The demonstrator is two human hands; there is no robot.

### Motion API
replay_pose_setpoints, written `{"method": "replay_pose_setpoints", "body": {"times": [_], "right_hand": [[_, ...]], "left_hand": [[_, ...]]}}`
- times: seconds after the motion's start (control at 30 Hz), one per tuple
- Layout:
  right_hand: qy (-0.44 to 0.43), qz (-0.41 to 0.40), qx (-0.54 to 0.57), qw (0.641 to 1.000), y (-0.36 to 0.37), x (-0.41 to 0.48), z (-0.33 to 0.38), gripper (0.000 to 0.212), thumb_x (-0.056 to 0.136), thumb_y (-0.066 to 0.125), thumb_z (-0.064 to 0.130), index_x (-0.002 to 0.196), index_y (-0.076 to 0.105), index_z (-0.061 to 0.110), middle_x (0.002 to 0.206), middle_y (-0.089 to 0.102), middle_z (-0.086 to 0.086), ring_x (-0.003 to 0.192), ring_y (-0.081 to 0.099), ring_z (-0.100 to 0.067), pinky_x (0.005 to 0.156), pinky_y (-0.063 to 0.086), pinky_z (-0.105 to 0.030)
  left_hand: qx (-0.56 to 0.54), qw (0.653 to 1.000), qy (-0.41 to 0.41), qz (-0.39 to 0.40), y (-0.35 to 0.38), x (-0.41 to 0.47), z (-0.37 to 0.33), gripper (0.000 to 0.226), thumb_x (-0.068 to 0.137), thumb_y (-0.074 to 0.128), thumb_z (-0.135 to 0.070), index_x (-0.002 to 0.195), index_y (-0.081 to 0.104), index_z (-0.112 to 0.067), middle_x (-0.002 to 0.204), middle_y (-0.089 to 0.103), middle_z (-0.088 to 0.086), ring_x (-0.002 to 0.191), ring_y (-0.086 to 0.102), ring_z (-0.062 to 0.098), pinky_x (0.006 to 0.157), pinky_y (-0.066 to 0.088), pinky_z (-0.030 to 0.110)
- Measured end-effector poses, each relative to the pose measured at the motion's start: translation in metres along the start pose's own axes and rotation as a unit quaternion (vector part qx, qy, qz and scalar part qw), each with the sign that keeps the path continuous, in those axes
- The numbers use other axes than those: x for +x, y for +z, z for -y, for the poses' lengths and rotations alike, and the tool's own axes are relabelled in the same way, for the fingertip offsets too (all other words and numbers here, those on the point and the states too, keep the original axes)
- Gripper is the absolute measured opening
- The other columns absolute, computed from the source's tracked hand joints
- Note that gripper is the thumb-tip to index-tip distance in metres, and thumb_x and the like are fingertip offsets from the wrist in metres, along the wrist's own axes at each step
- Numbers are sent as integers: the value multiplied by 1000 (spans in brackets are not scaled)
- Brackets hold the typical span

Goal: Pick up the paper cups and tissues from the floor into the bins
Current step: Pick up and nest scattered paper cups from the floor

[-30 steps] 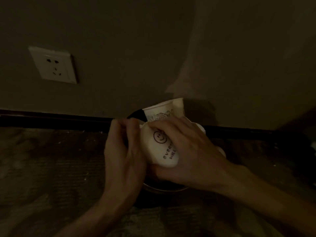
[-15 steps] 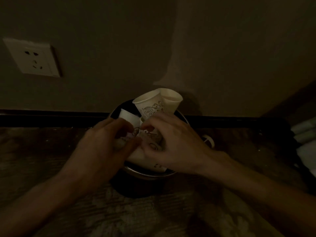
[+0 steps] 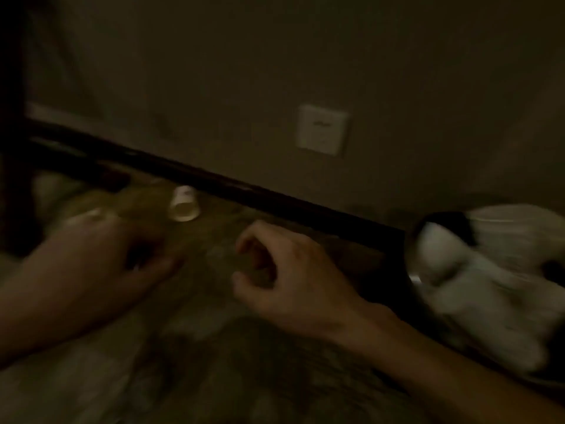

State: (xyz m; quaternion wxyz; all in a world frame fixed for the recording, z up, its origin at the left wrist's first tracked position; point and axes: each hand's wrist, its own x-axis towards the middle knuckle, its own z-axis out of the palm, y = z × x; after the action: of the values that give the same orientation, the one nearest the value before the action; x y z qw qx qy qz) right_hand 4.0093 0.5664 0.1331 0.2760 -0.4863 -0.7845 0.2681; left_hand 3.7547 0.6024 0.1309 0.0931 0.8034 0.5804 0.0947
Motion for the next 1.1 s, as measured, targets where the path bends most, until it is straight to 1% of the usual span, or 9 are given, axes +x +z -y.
{"method": "replay_pose_setpoints", "body": {"times": [0.1, 0.2, 0.37, 0.57, 0.67, 0.77, 0.93, 1.03, 1.1], "right_hand": [[-23, 80, 1, 997, 53, 22, 10, 26, 87, 67, 36, 108, 55, 28, 89, 51, 17, 83, 53, -1, 68, 45, -15], [-40, 138, -17, 989, 103, 40, 15, 26, 85, 64, 42, 108, 55, 34, 91, 54, 18, 88, 54, 1, 71, 46, -19], [-46, 247, -66, 966, 175, 79, 21, 26, 85, 62, 50, 106, 46, 49, 95, 52, 26, 95, 47, 16, 66, 39, -10], [-31, 359, -134, 923, 237, 145, 59, 34, 90, 62, 44, 121, 53, 33, 114, 56, 15, 99, 54, 0, 83, 51, -25], [-26, 384, -141, 912, 261, 180, 70, 39, 92, 62, 40, 127, 50, 28, 124, 57, 6, 108, 56, -10, 88, 51, -32], [-9, 366, -106, 925, 288, 213, 65, 47, 91, 64, 38, 132, 47, 25, 128, 56, 4, 105, 52, -9, 84, 46, -28], [32, 298, -53, 952, 342, 256, 53, 67, 86, 69, 38, 140, 35, 20, 142, 41, -6, 128, 43, -25, 99, 39, -36], [-71, 284, -107, 950, 368, 273, 50, 90, 82, 74, 36, 151, 21, 17, 157, 20, -7, 145, 19, -28, 111, 28, -40], [-131, 298, -145, 934, 381, 283, 48, 97, 82, 75, 39, 155, 15, 17, 161, 12, -6, 148, 11, -27, 116, 23, -43]], "left_hand": [[58, 996, -68, -25, 4, -64, 41, 45, 77, 41, -70, 67, 61, -31, 49, 52, -10, 45, 53, 2, 41, 46, 27], [50, 987, -152, 30, 25, -102, 80, 42, 83, 50, -60, 60, 52, -24, 51, 48, -8, 47, 46, 2, 49, 42, 28], [-34, 961, -266, 61, 68, -131, 162, 21, 93, 53, -48, 84, 57, -30, 77, 59, -11, 69, 57, 2, 67, 54, 33], [-97, 930, -355, -12, 97, -125, 229, 32, 90, 66, -37, 119, 56, -26, 110, 49, -7, 100, 47, 10, 75, 41, 25], [-62, 936, -346, 4, 103, -120, 256, 60, 83, 76, -35, 134, 49, -22, 133, 49, 4, 117, 46, 21, 88, 45, 35], [-5, 948, -310, 76, 106, -112, 282, 87, 80, 75, -47, 151, 29, -25, 151, 35, -2, 135, 35, 19, 103, 39, 40], [62, 954, -264, 124, 122, -104, 304, 88, 89, 64, -46, 157, 10, -26, 160, 19, -8, 143, 26, 12, 106, 32, 32], [47, 955, -274, 101, 130, -101, 308, 85, 87, 70, -33, 156, 21, -21, 159, 26, -2, 143, 31, 19, 104, 33, 38], [40, 958, -266, 97, 129, -98, 307, 83, 75, 82, -21, 148, 42, -15, 148, 46, 8, 132, 48, 30, 95, 42, 47]]}}
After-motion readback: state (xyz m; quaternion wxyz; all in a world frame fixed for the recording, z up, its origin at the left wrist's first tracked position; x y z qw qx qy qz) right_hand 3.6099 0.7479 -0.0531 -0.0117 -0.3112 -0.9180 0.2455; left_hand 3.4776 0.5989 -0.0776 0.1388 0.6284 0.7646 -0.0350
